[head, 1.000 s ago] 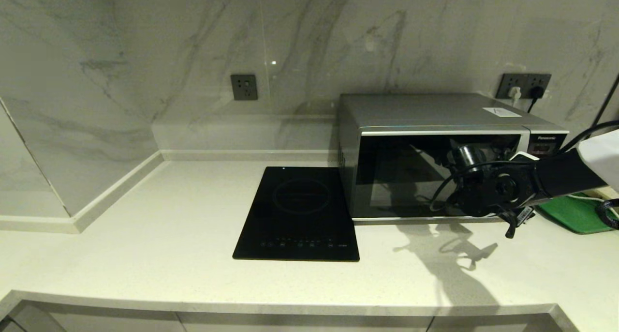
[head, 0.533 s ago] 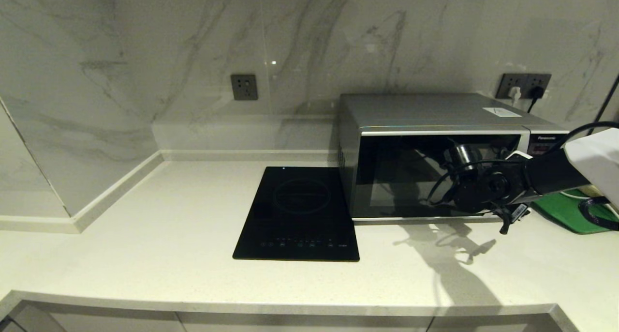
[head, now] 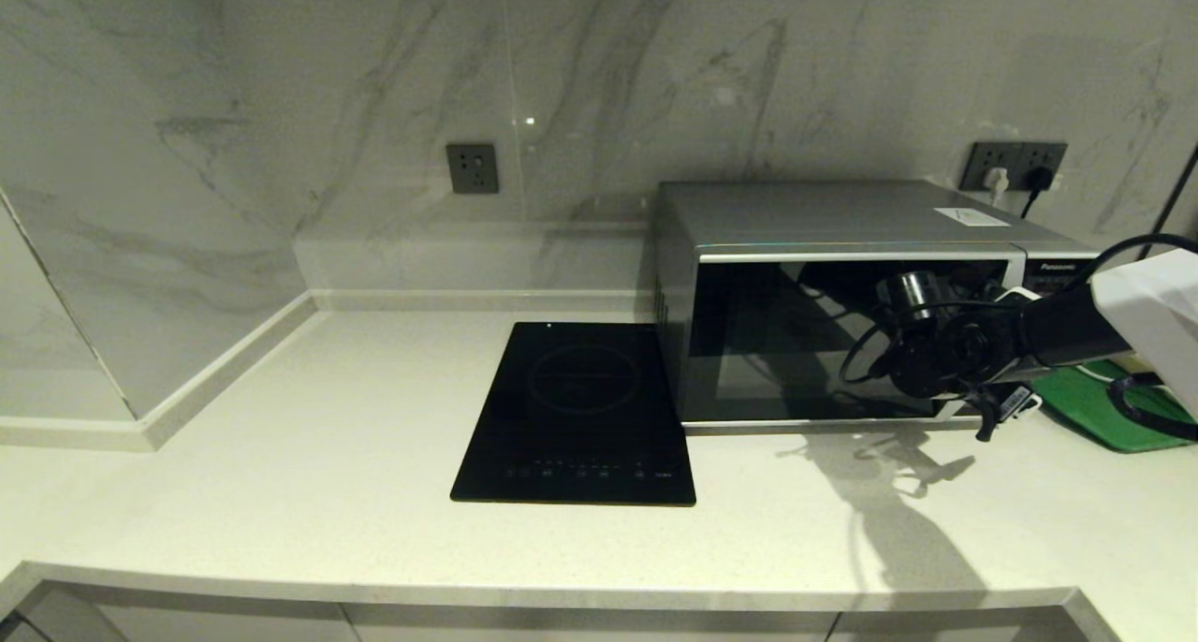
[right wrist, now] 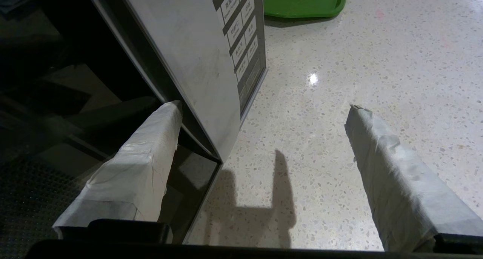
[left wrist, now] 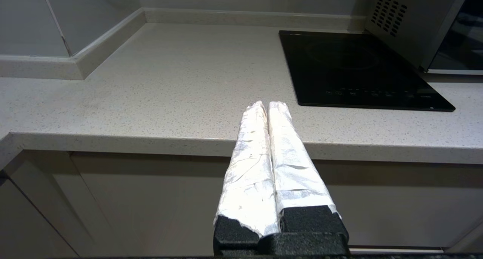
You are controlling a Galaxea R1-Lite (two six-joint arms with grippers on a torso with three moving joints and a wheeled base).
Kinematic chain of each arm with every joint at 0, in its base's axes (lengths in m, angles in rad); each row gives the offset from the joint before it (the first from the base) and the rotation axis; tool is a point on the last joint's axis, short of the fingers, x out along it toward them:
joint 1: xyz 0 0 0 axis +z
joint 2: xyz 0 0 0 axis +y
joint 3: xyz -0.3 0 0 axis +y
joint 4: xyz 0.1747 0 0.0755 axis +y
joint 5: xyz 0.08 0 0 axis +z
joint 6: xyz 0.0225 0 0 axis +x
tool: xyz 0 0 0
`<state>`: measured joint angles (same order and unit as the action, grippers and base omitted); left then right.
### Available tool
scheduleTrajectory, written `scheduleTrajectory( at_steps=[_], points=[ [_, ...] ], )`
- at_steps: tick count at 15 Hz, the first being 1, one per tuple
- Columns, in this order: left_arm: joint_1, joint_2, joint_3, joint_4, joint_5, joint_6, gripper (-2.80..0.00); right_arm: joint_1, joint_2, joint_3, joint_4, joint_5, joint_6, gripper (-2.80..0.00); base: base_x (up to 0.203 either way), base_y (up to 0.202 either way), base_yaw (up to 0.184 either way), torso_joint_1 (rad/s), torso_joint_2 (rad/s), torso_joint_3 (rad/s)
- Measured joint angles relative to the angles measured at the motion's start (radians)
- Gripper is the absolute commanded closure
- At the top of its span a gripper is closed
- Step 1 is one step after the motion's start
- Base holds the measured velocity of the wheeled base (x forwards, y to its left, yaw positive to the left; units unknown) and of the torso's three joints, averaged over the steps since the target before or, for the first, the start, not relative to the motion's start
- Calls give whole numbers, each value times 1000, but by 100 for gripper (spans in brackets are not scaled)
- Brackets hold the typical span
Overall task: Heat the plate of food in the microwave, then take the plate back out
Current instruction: Open the microwave oven
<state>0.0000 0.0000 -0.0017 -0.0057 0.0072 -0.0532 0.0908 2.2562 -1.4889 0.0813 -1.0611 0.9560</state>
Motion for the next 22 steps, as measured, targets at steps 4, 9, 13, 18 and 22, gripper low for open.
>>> scheduleTrajectory(
  at_steps=[4, 9, 13, 18, 22],
  points=[
    [0, 0, 0, 0, 0, 0, 0, -30, 3, -3, 0, -2, 0, -280, 0, 0, 0, 0, 0, 0],
    [0, 0, 0, 0, 0, 0, 0, -52, -8, 9, 0, -22, 4, -280, 0, 0, 0, 0, 0, 0],
    [0, 0, 0, 0, 1, 0, 0, -60, -18, 32, -2, -24, 9, -280, 0, 0, 0, 0, 0, 0],
    [0, 0, 0, 0, 1, 0, 0, -78, -85, 132, -1, -23, 26, -280, 0, 0, 0, 0, 0, 0],
    [0, 0, 0, 0, 0, 0, 0, -43, -149, 209, 4, -11, 38, -280, 0, 0, 0, 0, 0, 0]
  ],
)
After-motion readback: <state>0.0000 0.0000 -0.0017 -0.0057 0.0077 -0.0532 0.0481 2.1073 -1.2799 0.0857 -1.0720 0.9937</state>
